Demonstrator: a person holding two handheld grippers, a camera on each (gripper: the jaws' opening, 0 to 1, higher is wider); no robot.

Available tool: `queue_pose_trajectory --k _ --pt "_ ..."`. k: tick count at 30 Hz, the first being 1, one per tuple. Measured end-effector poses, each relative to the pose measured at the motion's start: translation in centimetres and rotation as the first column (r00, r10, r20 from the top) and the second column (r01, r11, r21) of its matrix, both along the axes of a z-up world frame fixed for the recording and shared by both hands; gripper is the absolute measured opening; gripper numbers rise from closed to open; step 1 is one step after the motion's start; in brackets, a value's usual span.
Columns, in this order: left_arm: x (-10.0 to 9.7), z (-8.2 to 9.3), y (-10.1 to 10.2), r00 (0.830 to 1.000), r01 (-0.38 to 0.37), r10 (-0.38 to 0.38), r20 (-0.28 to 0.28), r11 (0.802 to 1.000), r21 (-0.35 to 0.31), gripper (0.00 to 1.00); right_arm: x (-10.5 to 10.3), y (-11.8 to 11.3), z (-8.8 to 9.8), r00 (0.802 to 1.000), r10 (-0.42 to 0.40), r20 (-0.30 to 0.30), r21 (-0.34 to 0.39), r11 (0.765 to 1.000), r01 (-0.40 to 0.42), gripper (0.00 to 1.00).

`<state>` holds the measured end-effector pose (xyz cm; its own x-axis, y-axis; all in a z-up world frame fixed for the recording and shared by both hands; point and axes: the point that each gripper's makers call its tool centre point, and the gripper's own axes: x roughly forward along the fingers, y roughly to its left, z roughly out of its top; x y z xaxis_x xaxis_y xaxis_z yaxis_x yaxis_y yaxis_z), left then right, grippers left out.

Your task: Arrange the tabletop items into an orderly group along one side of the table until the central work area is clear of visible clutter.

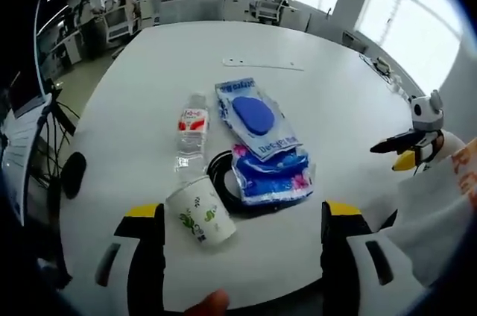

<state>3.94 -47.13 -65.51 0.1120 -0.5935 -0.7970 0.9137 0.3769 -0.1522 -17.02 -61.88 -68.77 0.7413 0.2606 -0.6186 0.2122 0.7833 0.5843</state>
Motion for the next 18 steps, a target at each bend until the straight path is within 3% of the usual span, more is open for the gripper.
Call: queue_pose_trajectory --k 10,18 --pt "0.4 -0.5 0.5 1.0 -0.016 0.016 0.001 1.0 0.0 0.85 0.0 -0.3 0.0 1.0 -0.006 -0.002 -0.015 1.0 0.006 0.73" --pt "1.2 -0.8 -0.3 1.0 -0.027 0.027 0.003 0.999 -0.019 0.79 -0.6 -0.7 -0.4 0.999 -0.032 -0.018 -0.014 0.999 0.032 0.71"
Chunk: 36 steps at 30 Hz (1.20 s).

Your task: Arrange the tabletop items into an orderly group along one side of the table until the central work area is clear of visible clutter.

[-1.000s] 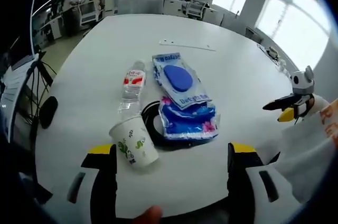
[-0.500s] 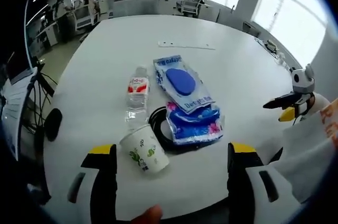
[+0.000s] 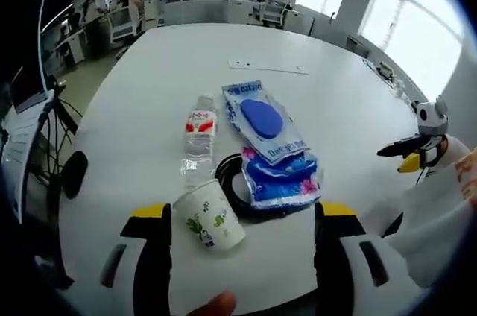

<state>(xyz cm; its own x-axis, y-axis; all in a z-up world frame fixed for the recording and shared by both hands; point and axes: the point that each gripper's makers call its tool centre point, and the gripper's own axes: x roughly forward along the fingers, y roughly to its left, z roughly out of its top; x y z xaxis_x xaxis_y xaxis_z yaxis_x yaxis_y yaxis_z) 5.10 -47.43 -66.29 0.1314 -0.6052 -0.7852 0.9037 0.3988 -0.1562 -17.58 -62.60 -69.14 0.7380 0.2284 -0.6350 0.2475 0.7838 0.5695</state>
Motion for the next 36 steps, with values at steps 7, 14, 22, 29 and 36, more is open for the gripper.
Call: queue_pose_trajectory --k 7,14,22,29,36 --pt "1.1 -0.5 -1.7 1.0 -0.014 0.014 0.003 1.0 -0.009 0.75 0.3 -0.2 0.1 1.0 -0.002 -0.005 0.005 1.0 0.002 0.7" --pt "2.0 -0.9 -4.0 1.0 0.024 -0.024 0.009 1.0 -0.008 0.73 0.4 -0.4 0.0 1.0 -0.01 -0.017 0.013 1.0 0.01 0.69" --pt "4.3 -1.1 -5.5 1.0 0.02 -0.019 0.014 1.0 -0.007 0.69 0.5 -0.6 -0.4 0.999 -0.021 -0.035 0.03 0.999 0.022 0.68" --pt "6.4 -1.9 -6.0 1.0 -0.019 0.019 0.007 1.0 0.003 0.67 0.5 -0.6 -0.8 0.999 -0.019 -0.05 0.04 0.999 0.021 0.68" --pt "7.2 -3.3 -7.2 1.0 -0.012 0.012 -0.005 1.0 0.025 0.65 1.0 -0.4 -1.2 0.998 -0.013 -0.063 0.055 0.998 0.016 0.68"
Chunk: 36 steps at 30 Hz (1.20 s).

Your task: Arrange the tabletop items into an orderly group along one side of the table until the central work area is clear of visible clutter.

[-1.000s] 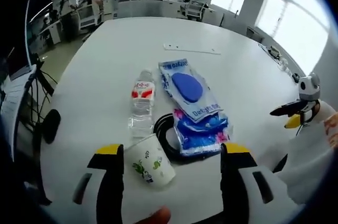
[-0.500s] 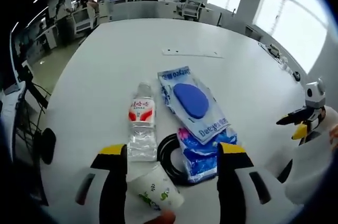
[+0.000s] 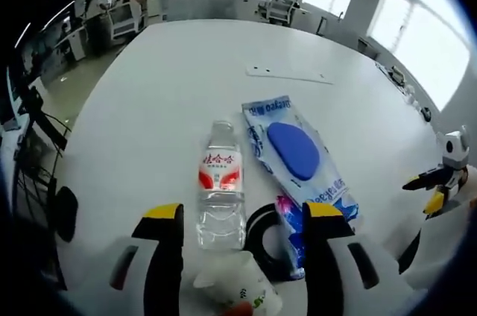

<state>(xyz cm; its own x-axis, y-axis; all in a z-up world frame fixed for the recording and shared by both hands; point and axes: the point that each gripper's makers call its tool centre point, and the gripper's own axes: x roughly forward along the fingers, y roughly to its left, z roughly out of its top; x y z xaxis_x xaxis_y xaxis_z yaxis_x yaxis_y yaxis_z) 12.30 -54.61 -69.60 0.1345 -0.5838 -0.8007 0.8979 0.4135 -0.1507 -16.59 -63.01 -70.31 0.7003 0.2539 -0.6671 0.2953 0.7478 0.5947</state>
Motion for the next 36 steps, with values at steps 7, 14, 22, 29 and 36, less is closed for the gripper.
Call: queue_pose_trajectory --k 7,14,22,29,36 --pt "0.9 -1.3 -1.2 1.0 -0.004 0.004 -0.016 1.0 0.012 0.63 0.5 0.8 0.1 1.0 0.018 -0.005 0.019 1.0 -0.018 0.67" --pt "1.6 -3.1 -1.7 1.0 0.024 -0.023 -0.011 0.997 0.071 0.6 0.5 0.8 0.0 1.0 0.011 -0.008 0.022 1.0 -0.01 0.66" --pt "2.6 -4.2 -2.8 1.0 0.004 -0.002 -0.026 0.996 0.085 0.58 0.7 0.9 0.1 1.0 0.007 -0.004 0.031 1.0 -0.006 0.66" --pt "2.9 -5.2 -3.2 1.0 -0.002 0.003 -0.005 0.993 0.115 0.57 0.8 0.8 0.0 1.0 -0.007 -0.011 0.052 0.999 0.008 0.65" --pt "2.4 -6.8 -3.5 0.999 0.007 -0.001 -0.042 0.99 0.142 0.57 1.5 0.0 0.5 0.999 -0.032 0.01 0.045 0.998 0.032 0.62"
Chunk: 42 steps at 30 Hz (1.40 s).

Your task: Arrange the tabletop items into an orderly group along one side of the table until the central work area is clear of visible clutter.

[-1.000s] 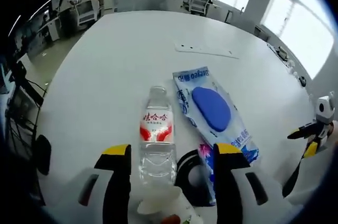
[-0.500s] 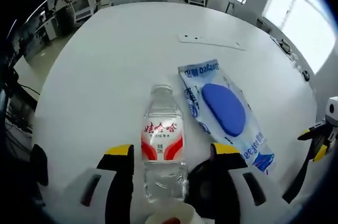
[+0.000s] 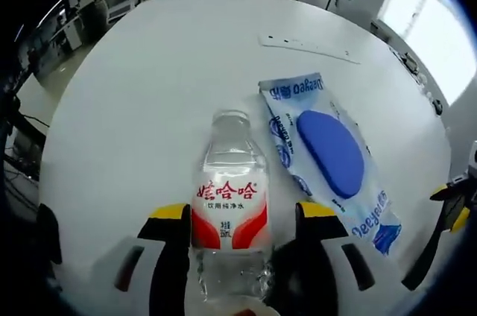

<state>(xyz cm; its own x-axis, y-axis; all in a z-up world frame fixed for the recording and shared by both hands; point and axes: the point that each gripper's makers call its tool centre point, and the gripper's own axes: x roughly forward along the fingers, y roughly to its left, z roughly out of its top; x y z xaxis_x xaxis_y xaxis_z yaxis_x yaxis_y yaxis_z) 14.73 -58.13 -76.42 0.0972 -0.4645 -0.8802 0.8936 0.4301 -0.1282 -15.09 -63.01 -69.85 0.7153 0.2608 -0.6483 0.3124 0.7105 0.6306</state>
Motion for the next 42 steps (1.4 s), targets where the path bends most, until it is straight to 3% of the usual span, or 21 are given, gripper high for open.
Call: queue_pose_trajectory --k 7,10,11,15,17,19,21,25,27,34,36,42 --pt "0.6 -0.4 -0.9 0.997 0.022 -0.023 0.072 1.0 0.013 0.55 0.2 -0.7 -0.2 1.0 -0.022 0.0 0.004 1.0 0.022 0.62" --pt "1.7 -0.5 -0.8 0.983 0.074 -0.078 0.165 0.997 0.031 0.46 0.0 -0.7 -0.5 1.0 -0.018 -0.006 0.004 1.0 0.019 0.61" --pt "1.3 -0.6 -0.9 0.991 0.05 -0.051 0.127 0.999 0.016 0.46 0.0 -0.7 -0.5 1.0 -0.018 -0.006 0.005 1.0 0.018 0.61" --pt "1.6 -0.5 -0.9 0.991 0.044 -0.044 0.13 0.999 0.009 0.44 0.1 -0.8 -0.4 1.0 -0.023 -0.002 0.005 1.0 0.023 0.61" --pt "1.5 0.1 -1.4 0.992 0.049 -0.043 0.121 0.998 -0.049 0.41 0.1 -1.0 -0.4 1.0 -0.027 0.003 0.001 1.0 0.027 0.61" --pt "1.7 0.1 -0.9 0.992 0.033 -0.03 0.123 0.999 -0.028 0.4 0.1 -1.2 -0.1 1.0 -0.03 0.01 -0.003 1.0 0.03 0.61" --pt "1.7 0.6 -0.8 0.992 0.013 -0.006 0.125 0.999 -0.049 0.39 0.0 -1.4 0.2 0.999 -0.04 0.02 -0.006 0.999 0.04 0.61" --pt "2.8 2.8 -0.8 0.984 -0.095 0.116 0.134 0.984 -0.153 0.38 -0.4 -1.6 0.3 0.998 -0.053 0.028 -0.015 0.998 0.054 0.61" --pt "3.1 3.7 -0.7 0.981 -0.11 0.136 0.139 0.978 -0.178 0.38 -0.6 -1.7 0.2 0.998 -0.059 0.03 -0.016 0.998 0.06 0.61" --pt "3.2 7.8 -1.0 0.976 -0.112 0.16 0.15 0.952 -0.284 0.39 -0.7 -1.6 0.7 0.997 -0.062 0.053 -0.026 0.998 0.063 0.61" --pt "3.3 9.0 -1.2 0.972 -0.095 0.156 0.178 0.947 -0.308 0.4 -0.7 -1.4 0.7 0.996 -0.061 0.059 -0.029 0.998 0.062 0.61" --pt "3.8 11.1 -1.9 0.966 -0.071 0.152 0.211 0.935 -0.347 0.4 -1.1 -1.3 1.0 0.996 -0.061 0.07 -0.037 0.997 0.064 0.61"
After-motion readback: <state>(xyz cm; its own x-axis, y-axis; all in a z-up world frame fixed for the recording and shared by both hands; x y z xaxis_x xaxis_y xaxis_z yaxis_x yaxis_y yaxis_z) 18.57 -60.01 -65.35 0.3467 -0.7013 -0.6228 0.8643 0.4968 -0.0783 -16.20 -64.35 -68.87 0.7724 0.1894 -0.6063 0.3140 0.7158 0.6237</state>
